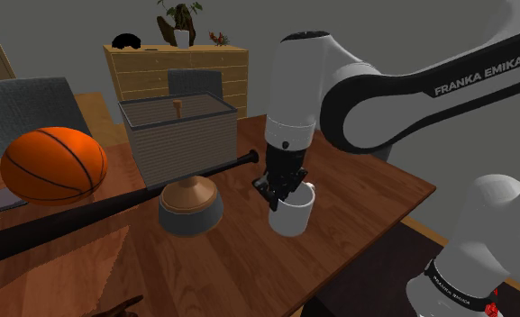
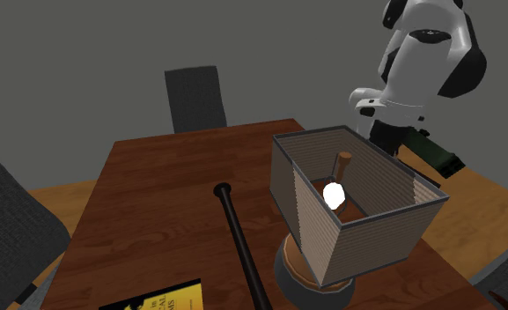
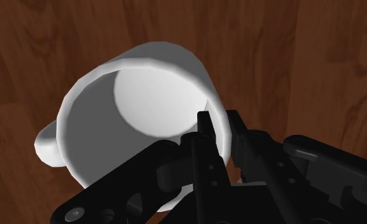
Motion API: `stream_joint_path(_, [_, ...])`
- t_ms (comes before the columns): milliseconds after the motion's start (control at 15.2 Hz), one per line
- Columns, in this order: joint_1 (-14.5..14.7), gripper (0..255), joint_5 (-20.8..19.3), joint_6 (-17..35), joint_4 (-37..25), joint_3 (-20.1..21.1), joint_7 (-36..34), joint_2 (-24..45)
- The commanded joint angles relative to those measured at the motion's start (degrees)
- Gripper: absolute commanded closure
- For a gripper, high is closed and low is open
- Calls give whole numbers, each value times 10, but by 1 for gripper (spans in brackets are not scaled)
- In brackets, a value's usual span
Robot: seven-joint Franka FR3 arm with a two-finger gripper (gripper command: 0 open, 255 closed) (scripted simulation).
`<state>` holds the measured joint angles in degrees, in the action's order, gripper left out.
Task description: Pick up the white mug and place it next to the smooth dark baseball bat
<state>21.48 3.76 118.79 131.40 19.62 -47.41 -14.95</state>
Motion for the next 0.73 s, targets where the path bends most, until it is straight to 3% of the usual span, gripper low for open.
stream_joint_path(0, [0,255,-2,16,9,2,-2,7])
stream_joint_path(660, [-2,255,-12,97,55,10,-13,43])
